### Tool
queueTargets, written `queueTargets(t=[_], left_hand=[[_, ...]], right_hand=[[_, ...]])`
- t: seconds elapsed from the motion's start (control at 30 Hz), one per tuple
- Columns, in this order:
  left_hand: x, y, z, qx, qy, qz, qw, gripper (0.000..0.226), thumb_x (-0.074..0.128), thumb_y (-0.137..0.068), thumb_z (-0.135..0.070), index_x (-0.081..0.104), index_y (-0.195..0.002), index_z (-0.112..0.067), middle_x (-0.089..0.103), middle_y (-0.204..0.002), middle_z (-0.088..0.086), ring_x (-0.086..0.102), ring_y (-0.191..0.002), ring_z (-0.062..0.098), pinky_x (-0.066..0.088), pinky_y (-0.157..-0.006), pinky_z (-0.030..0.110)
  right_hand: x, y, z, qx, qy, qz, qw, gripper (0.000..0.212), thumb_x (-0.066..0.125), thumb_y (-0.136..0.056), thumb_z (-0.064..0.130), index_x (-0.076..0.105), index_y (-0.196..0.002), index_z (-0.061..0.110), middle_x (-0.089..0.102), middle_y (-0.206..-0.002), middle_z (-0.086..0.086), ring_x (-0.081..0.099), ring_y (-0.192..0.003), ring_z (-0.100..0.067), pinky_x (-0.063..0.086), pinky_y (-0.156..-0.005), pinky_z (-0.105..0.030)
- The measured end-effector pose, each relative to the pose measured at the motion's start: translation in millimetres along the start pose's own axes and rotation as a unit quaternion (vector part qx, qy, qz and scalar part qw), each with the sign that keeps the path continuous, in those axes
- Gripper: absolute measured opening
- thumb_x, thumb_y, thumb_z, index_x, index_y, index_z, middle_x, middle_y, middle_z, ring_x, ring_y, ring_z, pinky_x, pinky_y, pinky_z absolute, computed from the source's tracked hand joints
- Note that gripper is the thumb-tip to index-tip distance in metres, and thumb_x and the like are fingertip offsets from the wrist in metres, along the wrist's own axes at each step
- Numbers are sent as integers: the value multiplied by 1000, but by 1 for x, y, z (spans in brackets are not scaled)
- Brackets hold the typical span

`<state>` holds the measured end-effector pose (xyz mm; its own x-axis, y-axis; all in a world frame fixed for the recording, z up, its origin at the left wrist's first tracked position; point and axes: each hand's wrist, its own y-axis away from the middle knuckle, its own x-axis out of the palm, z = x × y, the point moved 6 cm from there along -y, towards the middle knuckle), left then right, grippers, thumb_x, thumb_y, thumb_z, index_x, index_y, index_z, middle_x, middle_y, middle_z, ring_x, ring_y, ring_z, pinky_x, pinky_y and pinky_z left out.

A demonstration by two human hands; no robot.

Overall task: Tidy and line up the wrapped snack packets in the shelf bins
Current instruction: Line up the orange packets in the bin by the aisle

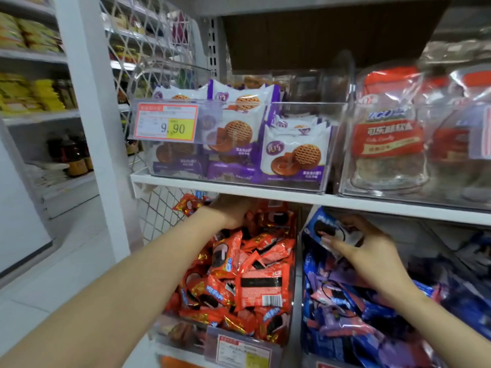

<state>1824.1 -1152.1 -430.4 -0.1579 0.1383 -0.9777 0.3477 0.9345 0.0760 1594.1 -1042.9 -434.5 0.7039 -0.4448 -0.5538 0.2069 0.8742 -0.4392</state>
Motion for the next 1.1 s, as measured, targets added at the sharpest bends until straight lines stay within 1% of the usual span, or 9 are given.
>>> queueTargets(t=[0.17, 0.27, 0.37, 0.47, 0.53, 0.63, 0.73, 0.93, 1.1], left_hand=[[-12, -4, 27, -44, 12, -61, 997, 27, 55, -92, -29, 52, -119, -31, 55, -131, 0, 55, -107, 21, 47, -90, 32], [-16, -1, 27, -56, 40, -42, 997, 29, 53, -95, -23, 52, -123, -17, 54, -120, 1, 53, -110, 27, 43, -92, 36], [-14, 2, 42, -89, 28, -22, 995, 35, 43, -98, -13, 48, -128, 4, 51, -131, 24, 47, -121, 39, 35, -100, 40], [-30, 14, 48, -90, 31, -100, 990, 38, 47, -97, -26, 51, -128, -4, 53, -131, 19, 50, -119, 33, 36, -103, 38], [-36, 27, 44, -76, -40, -131, 988, 37, 47, -97, -33, 53, -126, -12, 55, -129, 12, 51, -117, 29, 39, -100, 35], [-34, 40, 38, -77, -127, -167, 975, 37, 47, -96, -28, 49, -131, -15, 49, -135, 12, 46, -122, 30, 36, -97, 32], [-29, 40, 19, -31, -84, -192, 977, 49, 48, -95, -26, 36, -140, -12, 40, -142, 15, 37, -129, 31, 29, -106, 33], [4, -4, -58, 112, -14, -64, 992, 52, 41, -100, -24, 21, -148, -21, 27, -152, 6, 26, -139, 26, 25, -111, 34], [20, -42, -57, 101, -54, 27, 993, 59, 50, -95, -32, 22, -146, -28, 40, -144, 8, 48, -121, 27, 45, -99, 42]], right_hand=[[-5, -3, -4, -8, 4, -3, 1000, 30, 79, -73, 22, 62, -97, 22, 60, -85, 0, 54, -78, -17, 37, -57, -9], [-7, -4, -4, -11, -2, -7, 1000, 29, 79, -73, 22, 63, -97, 15, 62, -87, -2, 54, -79, -18, 33, -56, -18], [-6, -5, -1, -15, 1, -2, 1000, 33, 78, -73, 20, 63, -101, 8, 66, -96, -8, 58, -88, -24, 35, -65, -27], [-5, -4, -1, -10, 1, 2, 1000, 35, 77, -74, 20, 62, -103, 6, 67, -102, -12, 59, -95, -28, 37, -69, -31], [-5, -4, -2, -8, -3, 3, 1000, 34, 76, -74, 20, 62, -101, 6, 67, -99, -11, 59, -93, -28, 35, -67, -31], [-3, -3, -3, 3, -13, 8, 1000, 34, 77, -74, 21, 62, -102, 8, 66, -98, -8, 59, -93, -25, 33, -62, -26], [-1, -3, -5, 19, -17, 10, 1000, 38, 78, -74, 24, 62, -105, 10, 66, -98, -7, 60, -94, -25, 39, -66, -26], [-1, -6, -3, 42, -25, 3, 999, 36, 77, -74, 29, 62, -103, 12, 65, -87, -5, 60, -79, -21, 46, -67, -31], [-2, -9, -8, 67, -53, -1, 996, 37, 77, -75, 30, 61, -105, 17, 64, -75, 4, 60, -46, -16, 54, -58, -39]])
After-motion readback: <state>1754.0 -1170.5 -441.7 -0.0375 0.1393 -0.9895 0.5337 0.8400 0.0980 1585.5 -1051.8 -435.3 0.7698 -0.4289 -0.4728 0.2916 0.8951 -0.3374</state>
